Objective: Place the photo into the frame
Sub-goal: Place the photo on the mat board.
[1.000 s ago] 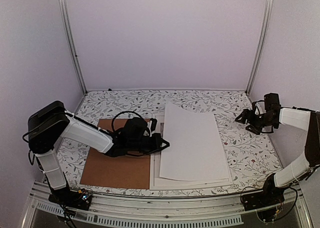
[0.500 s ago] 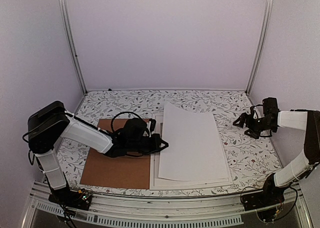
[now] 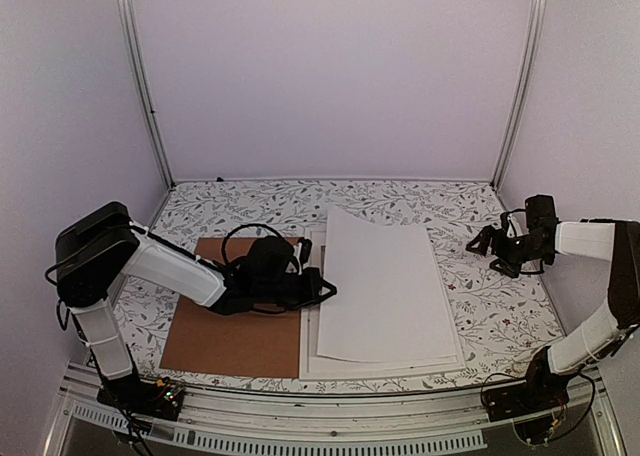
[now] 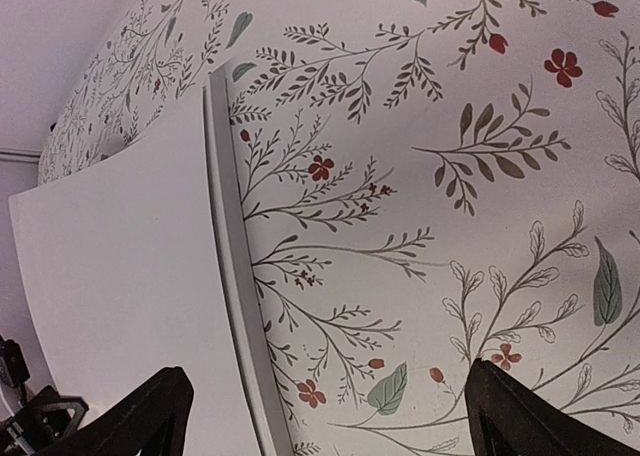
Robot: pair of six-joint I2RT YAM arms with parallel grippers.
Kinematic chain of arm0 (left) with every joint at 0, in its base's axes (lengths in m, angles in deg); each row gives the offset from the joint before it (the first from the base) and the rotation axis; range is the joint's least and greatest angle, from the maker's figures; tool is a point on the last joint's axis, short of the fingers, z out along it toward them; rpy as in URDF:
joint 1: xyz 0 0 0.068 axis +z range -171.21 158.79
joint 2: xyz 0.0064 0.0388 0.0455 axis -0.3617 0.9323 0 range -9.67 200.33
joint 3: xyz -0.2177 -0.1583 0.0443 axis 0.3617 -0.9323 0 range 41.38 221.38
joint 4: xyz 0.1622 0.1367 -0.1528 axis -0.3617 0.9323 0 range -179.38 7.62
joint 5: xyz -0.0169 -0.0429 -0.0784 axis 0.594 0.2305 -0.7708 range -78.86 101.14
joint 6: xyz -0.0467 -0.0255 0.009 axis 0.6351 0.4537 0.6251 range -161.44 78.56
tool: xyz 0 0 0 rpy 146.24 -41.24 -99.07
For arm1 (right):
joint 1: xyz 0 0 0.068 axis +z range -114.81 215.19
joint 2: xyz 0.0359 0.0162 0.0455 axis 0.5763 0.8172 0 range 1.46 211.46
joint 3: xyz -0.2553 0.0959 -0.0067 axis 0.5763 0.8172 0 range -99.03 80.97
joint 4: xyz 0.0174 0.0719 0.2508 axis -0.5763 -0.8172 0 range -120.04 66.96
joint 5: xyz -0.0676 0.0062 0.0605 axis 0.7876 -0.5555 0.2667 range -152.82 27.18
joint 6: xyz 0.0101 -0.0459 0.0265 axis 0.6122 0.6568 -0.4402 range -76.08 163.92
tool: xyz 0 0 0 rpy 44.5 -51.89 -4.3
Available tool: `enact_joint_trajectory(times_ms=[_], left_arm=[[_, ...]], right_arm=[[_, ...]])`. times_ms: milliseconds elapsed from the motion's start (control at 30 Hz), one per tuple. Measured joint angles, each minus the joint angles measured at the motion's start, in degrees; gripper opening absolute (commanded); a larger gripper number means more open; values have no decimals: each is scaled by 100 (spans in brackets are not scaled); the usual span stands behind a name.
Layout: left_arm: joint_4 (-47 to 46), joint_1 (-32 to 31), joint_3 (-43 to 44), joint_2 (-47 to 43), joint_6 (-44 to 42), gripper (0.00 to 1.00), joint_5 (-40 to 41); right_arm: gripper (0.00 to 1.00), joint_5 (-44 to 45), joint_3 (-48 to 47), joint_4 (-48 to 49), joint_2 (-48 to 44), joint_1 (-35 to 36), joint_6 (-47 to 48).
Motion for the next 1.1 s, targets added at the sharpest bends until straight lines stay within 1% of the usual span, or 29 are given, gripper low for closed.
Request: enact_joint_trajectory(times_ms=[433,1100], left_arm=[[7,20,2,-11,85,0,-315],[216,35,-20,-61,59,0,-247]], right_arm=[[99,7,0,37,42,0,0],[99,4,35,125,83,0,-2]])
